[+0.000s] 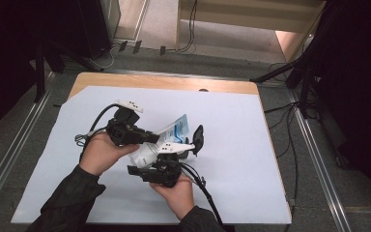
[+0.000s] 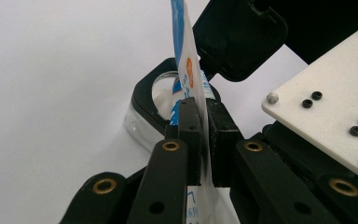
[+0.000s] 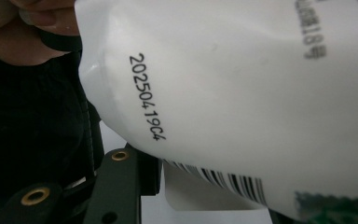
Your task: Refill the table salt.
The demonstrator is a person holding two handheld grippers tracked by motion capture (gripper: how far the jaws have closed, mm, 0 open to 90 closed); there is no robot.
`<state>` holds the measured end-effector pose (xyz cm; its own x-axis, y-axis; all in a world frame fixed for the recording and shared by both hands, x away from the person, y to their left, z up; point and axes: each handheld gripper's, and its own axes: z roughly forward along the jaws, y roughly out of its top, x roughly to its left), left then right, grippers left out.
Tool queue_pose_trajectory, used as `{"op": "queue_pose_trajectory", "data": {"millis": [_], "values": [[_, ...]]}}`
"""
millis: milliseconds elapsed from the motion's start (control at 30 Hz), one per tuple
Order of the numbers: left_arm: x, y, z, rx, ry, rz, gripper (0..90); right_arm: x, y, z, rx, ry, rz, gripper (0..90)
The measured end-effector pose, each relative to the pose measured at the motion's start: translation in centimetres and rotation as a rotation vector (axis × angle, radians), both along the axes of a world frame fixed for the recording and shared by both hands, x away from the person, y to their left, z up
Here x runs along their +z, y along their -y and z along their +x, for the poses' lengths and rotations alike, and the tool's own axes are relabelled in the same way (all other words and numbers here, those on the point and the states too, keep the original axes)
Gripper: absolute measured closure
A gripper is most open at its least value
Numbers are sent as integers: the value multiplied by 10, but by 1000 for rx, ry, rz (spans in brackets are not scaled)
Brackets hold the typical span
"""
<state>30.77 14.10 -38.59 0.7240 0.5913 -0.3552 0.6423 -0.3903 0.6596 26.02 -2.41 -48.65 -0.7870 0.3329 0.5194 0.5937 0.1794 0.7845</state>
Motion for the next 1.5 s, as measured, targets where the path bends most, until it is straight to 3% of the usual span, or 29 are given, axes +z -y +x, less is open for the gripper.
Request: {"op": "queue_pose_trajectory", "data": {"millis": [1500], "values": [[2,2,1,2,18,1,870,2,1,3,8,-3,6,598]]}}
